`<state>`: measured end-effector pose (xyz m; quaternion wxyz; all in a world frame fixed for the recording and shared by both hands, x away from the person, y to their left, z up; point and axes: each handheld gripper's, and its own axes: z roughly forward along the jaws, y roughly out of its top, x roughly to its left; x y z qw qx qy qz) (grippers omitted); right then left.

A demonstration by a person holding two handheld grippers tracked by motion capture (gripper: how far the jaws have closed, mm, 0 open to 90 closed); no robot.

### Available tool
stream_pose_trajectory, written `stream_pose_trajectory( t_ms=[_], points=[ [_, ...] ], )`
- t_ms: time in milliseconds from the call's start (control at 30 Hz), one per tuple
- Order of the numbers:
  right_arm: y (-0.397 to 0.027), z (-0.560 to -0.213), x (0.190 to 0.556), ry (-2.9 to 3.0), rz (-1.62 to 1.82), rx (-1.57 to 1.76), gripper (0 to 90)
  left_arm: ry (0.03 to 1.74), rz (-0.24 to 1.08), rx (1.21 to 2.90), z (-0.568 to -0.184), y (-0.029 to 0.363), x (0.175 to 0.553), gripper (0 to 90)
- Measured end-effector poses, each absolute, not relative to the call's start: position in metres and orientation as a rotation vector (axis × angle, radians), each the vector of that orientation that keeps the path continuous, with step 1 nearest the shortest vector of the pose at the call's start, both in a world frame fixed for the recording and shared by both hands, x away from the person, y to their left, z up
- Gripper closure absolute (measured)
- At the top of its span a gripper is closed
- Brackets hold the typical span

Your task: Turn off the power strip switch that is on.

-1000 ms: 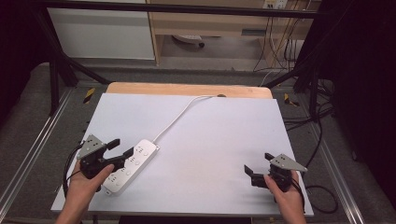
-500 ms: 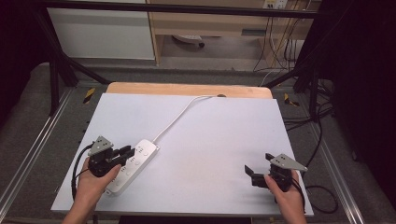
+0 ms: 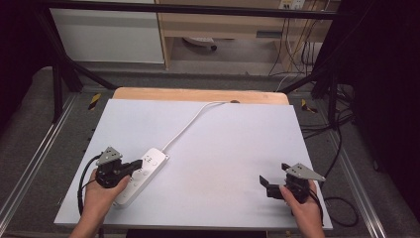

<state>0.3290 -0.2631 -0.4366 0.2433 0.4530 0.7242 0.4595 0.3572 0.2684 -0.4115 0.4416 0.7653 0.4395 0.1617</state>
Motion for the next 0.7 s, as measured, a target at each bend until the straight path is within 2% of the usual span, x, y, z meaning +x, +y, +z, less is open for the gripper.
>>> stream_pose_trajectory(
  t_ms=[700],
  points=[
    [-0.2641,-0.4369,0.3298,2.016,1.240,1.231,2.6,1.074,0.341,1.988,-0.4185,0.2608,0.3581,90.0]
  ],
)
